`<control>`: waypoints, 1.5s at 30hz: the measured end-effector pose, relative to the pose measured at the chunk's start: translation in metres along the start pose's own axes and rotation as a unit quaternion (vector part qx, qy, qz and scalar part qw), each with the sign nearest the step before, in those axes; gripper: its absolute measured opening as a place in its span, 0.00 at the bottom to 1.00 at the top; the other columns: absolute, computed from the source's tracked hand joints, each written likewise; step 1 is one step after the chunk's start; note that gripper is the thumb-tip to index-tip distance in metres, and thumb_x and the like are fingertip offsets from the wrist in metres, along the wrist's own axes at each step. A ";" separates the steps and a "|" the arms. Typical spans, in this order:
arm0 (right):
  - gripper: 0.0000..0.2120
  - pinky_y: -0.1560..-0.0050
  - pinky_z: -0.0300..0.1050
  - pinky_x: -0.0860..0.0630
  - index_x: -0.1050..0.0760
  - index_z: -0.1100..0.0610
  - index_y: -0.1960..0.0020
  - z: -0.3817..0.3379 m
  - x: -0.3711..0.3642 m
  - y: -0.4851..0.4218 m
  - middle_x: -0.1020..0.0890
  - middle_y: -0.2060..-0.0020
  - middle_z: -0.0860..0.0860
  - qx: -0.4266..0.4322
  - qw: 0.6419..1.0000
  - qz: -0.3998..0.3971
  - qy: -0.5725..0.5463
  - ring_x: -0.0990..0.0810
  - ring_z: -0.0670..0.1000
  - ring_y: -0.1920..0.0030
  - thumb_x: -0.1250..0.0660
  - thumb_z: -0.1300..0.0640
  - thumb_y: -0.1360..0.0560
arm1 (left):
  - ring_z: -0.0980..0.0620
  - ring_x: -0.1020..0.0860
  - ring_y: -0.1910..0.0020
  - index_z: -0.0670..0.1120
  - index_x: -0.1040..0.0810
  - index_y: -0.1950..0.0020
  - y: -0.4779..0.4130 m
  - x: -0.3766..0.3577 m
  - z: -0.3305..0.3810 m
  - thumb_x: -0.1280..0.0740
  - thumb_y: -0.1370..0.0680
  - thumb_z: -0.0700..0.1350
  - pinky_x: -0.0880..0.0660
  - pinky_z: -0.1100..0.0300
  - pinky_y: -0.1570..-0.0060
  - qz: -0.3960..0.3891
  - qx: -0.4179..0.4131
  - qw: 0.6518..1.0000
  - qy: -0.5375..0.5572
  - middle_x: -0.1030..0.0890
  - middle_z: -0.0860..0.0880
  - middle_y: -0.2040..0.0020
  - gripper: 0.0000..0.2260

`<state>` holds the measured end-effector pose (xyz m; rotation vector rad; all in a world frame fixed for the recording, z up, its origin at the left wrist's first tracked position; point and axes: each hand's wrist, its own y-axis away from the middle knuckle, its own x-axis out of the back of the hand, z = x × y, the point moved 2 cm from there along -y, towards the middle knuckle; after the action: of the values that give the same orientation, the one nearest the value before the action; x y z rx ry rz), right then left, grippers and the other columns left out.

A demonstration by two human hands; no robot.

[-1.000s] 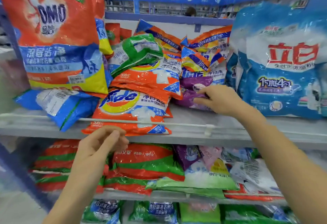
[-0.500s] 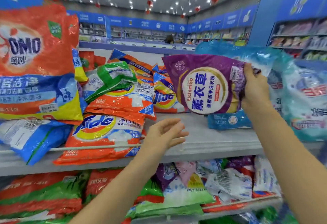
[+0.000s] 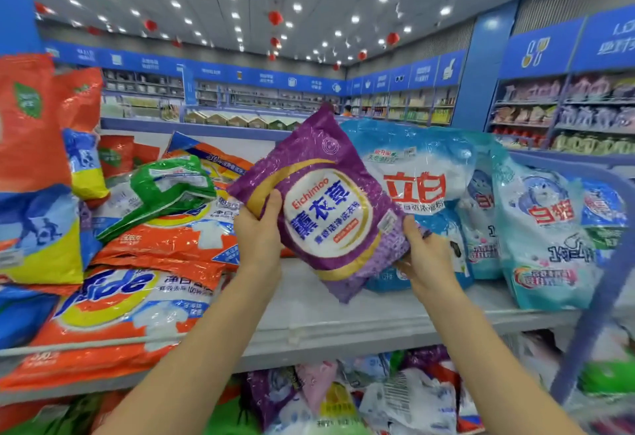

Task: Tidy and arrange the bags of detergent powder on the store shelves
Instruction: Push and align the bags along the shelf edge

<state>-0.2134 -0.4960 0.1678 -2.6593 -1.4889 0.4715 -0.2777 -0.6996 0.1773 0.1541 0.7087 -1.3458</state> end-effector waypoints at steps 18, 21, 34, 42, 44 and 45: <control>0.03 0.67 0.36 0.24 0.22 0.56 0.56 -0.056 -0.044 -0.054 0.17 0.69 0.46 0.171 0.964 -0.171 0.112 0.20 0.43 0.68 0.31 0.63 0.26 | 0.59 0.21 0.52 0.45 0.26 0.46 -0.032 -0.005 0.025 0.37 0.22 0.50 0.23 0.60 0.50 -0.180 -0.150 0.927 -0.294 0.20 0.48 0.52 0.10; 0.06 0.68 0.33 0.26 0.25 0.56 0.59 -0.062 -0.050 -0.051 0.18 0.70 0.45 0.207 0.953 -0.185 0.118 0.19 0.41 0.68 0.33 0.64 0.25 | 0.50 0.21 0.45 0.45 0.31 0.37 -0.035 0.008 0.016 0.33 0.25 0.53 0.22 0.53 0.48 -0.169 -0.094 0.943 -0.271 0.20 0.48 0.45 0.20; 0.06 0.70 0.40 0.24 0.29 0.54 0.56 -0.057 -0.049 -0.054 0.19 0.63 0.53 0.133 0.983 -0.127 0.009 0.19 0.45 0.69 0.39 0.61 0.21 | 0.57 0.21 0.48 0.50 0.25 0.41 0.003 0.040 -0.026 0.24 0.32 0.40 0.25 0.57 0.41 -0.285 0.094 0.859 -0.415 0.18 0.54 0.47 0.22; 0.07 0.69 0.39 0.23 0.28 0.56 0.56 -0.075 -0.023 -0.065 0.20 0.64 0.51 0.080 0.989 -0.073 -0.101 0.20 0.43 0.70 0.39 0.63 0.21 | 0.51 0.18 0.48 0.48 0.26 0.41 0.019 0.018 -0.004 0.22 0.36 0.41 0.21 0.60 0.50 -0.323 0.188 0.904 -0.207 0.16 0.49 0.48 0.26; 0.06 0.65 0.42 0.21 0.28 0.56 0.56 -0.083 -0.018 -0.062 0.20 0.64 0.51 0.079 0.989 -0.072 -0.105 0.20 0.46 0.68 0.39 0.62 0.21 | 0.49 0.17 0.52 0.48 0.26 0.40 0.028 0.008 -0.007 0.25 0.39 0.37 0.20 0.60 0.56 -0.314 0.211 0.913 -0.150 0.16 0.47 0.48 0.29; 0.05 0.64 0.43 0.20 0.27 0.56 0.56 -0.086 -0.015 -0.059 0.20 0.64 0.51 0.079 0.989 -0.065 -0.104 0.20 0.47 0.67 0.39 0.62 0.21 | 0.49 0.16 0.54 0.48 0.27 0.40 0.033 0.002 -0.010 0.28 0.40 0.35 0.19 0.59 0.59 -0.310 0.221 0.915 -0.132 0.15 0.46 0.50 0.29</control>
<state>-0.2442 -0.4688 0.2647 -2.4360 -1.5911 0.8417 -0.2514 -0.6884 0.1588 0.1055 0.2059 -2.0856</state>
